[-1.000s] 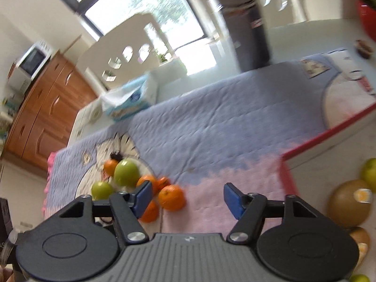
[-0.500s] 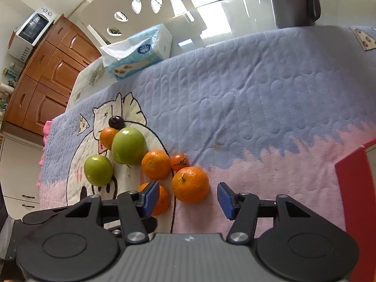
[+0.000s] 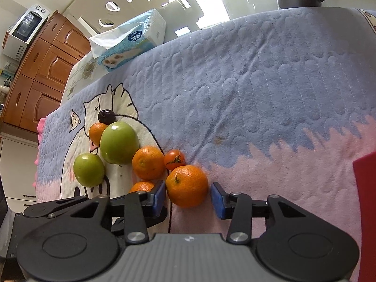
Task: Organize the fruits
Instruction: 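Grasp a mandarin with the left tool while the right grasps another mandarin, then carry both mandarins into the red box and open both tools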
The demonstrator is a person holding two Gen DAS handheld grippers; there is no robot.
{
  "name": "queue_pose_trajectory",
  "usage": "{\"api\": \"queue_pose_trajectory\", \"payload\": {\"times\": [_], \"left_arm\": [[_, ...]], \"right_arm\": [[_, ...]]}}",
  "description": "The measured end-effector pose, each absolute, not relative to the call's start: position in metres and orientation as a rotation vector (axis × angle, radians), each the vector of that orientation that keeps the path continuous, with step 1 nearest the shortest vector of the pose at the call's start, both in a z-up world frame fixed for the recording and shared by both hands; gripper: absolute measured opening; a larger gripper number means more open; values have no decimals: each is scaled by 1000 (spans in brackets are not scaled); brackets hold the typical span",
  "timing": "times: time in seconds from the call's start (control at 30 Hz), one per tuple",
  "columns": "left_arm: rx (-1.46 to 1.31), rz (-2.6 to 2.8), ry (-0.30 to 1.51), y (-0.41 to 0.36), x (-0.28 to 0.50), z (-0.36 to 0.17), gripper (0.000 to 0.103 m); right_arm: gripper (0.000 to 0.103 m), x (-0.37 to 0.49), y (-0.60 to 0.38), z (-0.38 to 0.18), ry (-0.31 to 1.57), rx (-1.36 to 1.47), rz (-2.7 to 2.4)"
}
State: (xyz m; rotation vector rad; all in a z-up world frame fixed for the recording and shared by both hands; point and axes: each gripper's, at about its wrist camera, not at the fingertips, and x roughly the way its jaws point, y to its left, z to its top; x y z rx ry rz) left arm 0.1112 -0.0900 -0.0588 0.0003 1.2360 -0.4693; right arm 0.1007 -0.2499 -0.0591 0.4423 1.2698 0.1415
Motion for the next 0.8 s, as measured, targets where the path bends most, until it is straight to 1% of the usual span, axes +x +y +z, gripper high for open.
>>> {"api": "queue_pose_trajectory", "payload": {"times": [0.33, 0.8], "left_arm": [[-5, -444, 1224, -87, 104, -52, 46], [-10, -414, 1193, -91, 82, -22, 46]], "right_arm": [[41, 90, -263, -53, 1225, 523, 119], [41, 52, -287, -19, 1120, 601, 88]]}}
